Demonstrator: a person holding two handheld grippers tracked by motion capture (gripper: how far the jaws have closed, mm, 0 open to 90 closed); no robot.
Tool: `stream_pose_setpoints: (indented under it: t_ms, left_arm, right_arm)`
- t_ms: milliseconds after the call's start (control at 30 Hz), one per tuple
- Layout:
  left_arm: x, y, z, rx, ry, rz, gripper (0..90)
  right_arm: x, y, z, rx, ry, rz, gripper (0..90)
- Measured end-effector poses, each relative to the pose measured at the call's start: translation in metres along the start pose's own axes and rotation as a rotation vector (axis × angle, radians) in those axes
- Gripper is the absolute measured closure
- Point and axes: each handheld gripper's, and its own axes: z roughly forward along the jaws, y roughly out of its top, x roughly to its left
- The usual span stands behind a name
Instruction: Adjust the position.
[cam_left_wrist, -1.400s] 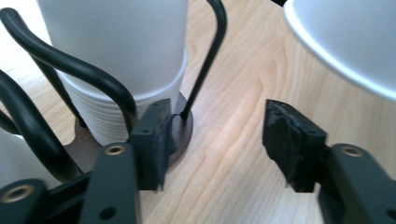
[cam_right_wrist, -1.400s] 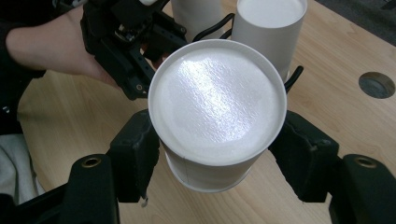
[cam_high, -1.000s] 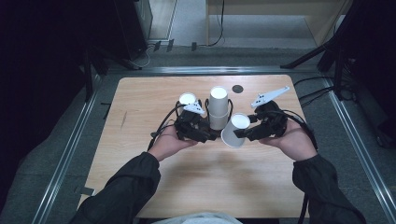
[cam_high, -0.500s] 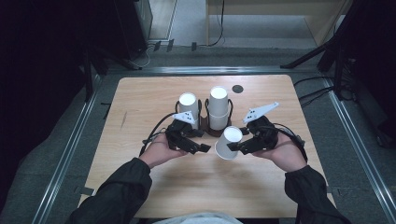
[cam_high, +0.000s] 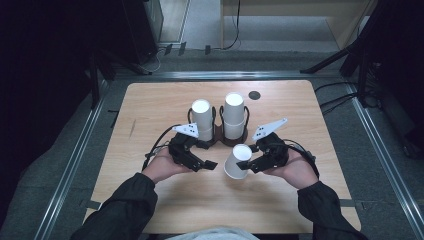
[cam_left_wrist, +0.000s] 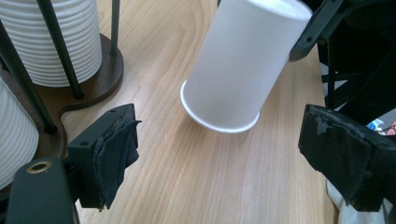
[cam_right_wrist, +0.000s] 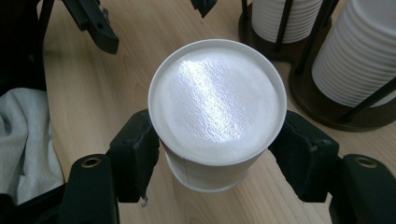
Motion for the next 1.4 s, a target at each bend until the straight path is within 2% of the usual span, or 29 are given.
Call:
stream_pose_setpoints:
  t_ms: [100,200,267,367,500,600,833,1133,1167,1267,1333,1400]
  left_arm:
    - [0.0,-0.005,0.004,0.02,0.021,0.014,12.3]
    - [0.001,-0.007,0.006,0.024,0.021,0.013,12.6]
    - [0.001,-0.009,0.006,0.016,0.008,0.015,12.7]
    - [-0.001,-0.012,0.006,0.012,0.009,0.035,12.7]
    - [0.0,-0.016,0.007,0.003,-0.008,0.017,12.7]
    - [0.0,-0.018,0.008,-0.008,-0.016,0.01,12.7]
    - [-0.005,-0.019,0.013,-0.013,-0.045,0.032,12.7]
    - [-0.009,-0.018,0.017,-0.018,-0.047,0.056,12.7]
    - [-0.01,-0.019,0.016,-0.041,-0.069,0.051,12.7]
    - [-0.01,-0.018,0.015,-0.054,-0.067,0.063,13.4]
    - [-0.011,-0.018,0.013,-0.068,-0.065,0.08,17.5]
    - [-0.015,-0.018,0.01,-0.081,-0.05,0.126,23.9]
  right_arm:
    - [0.0,-0.002,0.006,0.01,0.014,-0.006,34.2]
    - [0.0,-0.002,0.011,0.01,0.025,-0.007,34.2]
    - [0.001,-0.002,0.015,0.01,0.035,-0.014,34.2]
    - [0.002,-0.001,0.018,0.002,0.052,-0.023,34.2]
    - [0.004,0.004,0.023,-0.006,0.079,-0.027,34.2]
    - [0.006,0.01,0.025,-0.025,0.104,-0.028,34.2]
    - [0.01,0.02,0.026,-0.062,0.146,-0.032,34.2]
    - [0.016,0.028,0.024,-0.102,0.172,-0.042,34.2]
    - [0.016,0.029,0.023,-0.115,0.183,-0.038,34.3]
    - [0.016,0.03,0.022,-0.133,0.194,-0.029,34.2]
    - [0.015,0.03,0.02,-0.141,0.2,-0.019,34.4]
    - [0.015,0.03,0.02,-0.146,0.199,-0.01,34.6]
